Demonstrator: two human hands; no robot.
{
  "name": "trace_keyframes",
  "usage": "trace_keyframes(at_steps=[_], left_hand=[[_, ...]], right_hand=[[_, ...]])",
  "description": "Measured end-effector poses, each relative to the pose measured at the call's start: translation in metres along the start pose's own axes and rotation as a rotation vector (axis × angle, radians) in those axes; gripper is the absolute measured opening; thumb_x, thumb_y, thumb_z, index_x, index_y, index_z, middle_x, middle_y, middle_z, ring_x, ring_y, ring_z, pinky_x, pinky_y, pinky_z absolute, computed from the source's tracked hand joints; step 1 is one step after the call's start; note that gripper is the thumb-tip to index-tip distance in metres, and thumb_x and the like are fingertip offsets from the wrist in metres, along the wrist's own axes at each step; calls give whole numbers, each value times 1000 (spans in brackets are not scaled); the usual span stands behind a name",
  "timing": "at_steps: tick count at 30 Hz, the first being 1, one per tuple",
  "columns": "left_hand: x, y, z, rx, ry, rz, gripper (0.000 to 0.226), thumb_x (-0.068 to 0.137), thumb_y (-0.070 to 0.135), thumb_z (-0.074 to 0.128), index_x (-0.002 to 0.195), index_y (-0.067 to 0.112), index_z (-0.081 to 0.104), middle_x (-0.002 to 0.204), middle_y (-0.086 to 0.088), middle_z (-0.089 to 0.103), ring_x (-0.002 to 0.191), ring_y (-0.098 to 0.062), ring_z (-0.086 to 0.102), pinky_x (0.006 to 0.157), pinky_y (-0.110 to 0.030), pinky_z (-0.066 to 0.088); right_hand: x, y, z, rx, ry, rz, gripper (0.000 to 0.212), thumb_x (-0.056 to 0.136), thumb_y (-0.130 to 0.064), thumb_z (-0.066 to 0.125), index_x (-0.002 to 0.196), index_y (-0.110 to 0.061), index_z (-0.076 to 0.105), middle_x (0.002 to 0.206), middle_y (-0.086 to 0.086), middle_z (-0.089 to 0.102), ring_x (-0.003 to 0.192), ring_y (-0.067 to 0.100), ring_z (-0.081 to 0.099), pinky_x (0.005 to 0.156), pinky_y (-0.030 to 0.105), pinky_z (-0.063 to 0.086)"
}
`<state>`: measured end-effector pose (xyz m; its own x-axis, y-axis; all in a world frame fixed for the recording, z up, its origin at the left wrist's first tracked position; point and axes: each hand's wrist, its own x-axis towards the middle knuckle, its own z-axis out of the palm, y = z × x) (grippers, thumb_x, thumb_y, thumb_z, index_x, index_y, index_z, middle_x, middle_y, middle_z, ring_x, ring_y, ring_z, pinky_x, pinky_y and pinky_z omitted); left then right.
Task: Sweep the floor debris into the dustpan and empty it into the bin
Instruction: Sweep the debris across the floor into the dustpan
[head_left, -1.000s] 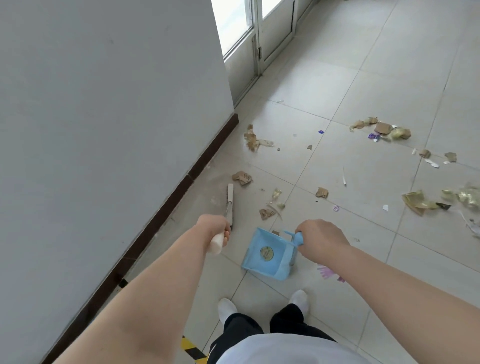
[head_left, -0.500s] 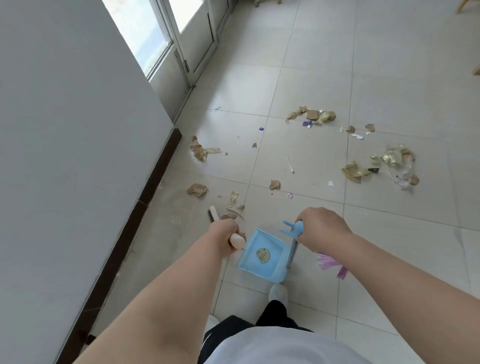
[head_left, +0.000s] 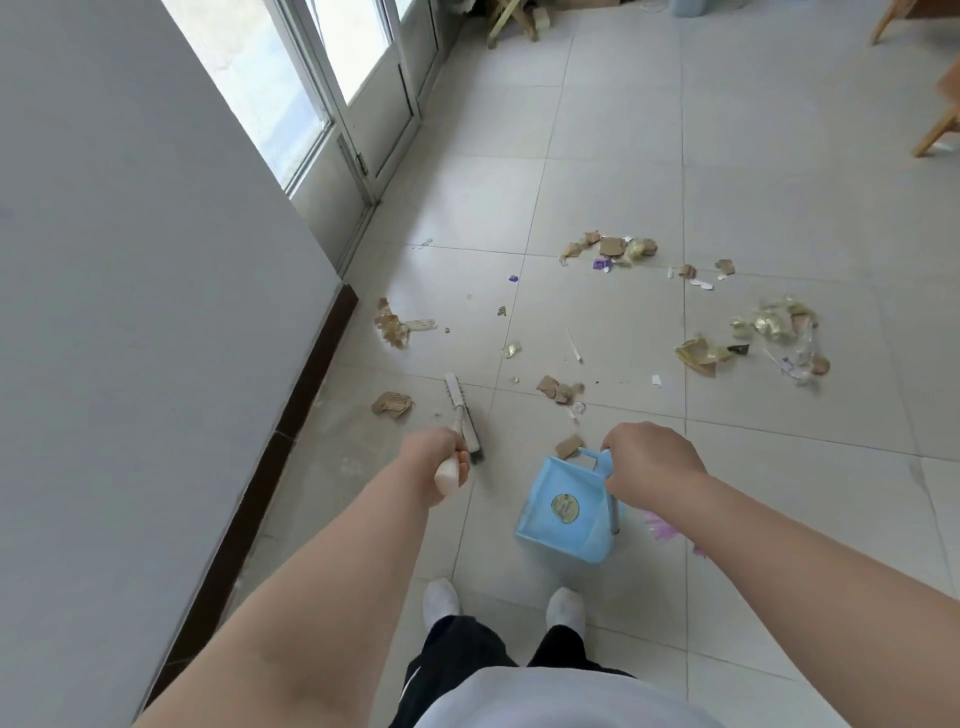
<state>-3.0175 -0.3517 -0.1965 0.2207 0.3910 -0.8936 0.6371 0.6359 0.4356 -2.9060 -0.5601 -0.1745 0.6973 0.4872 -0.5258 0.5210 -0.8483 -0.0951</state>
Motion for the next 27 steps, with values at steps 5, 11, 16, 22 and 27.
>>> trace_keyframes(at_steps=[5,11,16,22,27], left_hand=[[9,16,-63,30,123,7,17,92,-3,44,79,5,51,65,-8,49,24,-9,42,33,-12,41],[48,45,-138,27,179,5,15,94,-4,40,87,6,49,67,-7,47,42,-10,45,32,-12,40],[90,78,-179,-12,173,-66,18,92,-3,41,105,6,49,68,-7,48,51,-10,46,34,-14,44],[125,121,-176,22,131,-52,23,89,-4,42,105,8,53,75,-9,51,49,-12,47,39,-15,45],[137,134,-131,149,45,-19,28,87,-6,42,110,4,55,77,-11,53,48,-14,47,41,-17,44]], right_hand=[[21,-28,1,22,19,-6,29,80,-13,58,105,-22,69,95,0,66,84,23,62,65,26,45],[54,-74,1,103,21,32,18,81,-19,63,96,-25,71,88,-2,66,82,23,64,64,27,48],[82,-120,-6,120,20,47,9,81,-22,65,88,-23,70,80,-3,64,77,22,61,57,25,41],[107,-157,-11,153,15,109,13,82,-24,66,93,-27,71,82,-4,67,77,20,64,60,27,48],[115,-164,-12,178,13,169,23,83,-26,66,105,-32,70,90,-5,69,76,19,60,60,25,44]])
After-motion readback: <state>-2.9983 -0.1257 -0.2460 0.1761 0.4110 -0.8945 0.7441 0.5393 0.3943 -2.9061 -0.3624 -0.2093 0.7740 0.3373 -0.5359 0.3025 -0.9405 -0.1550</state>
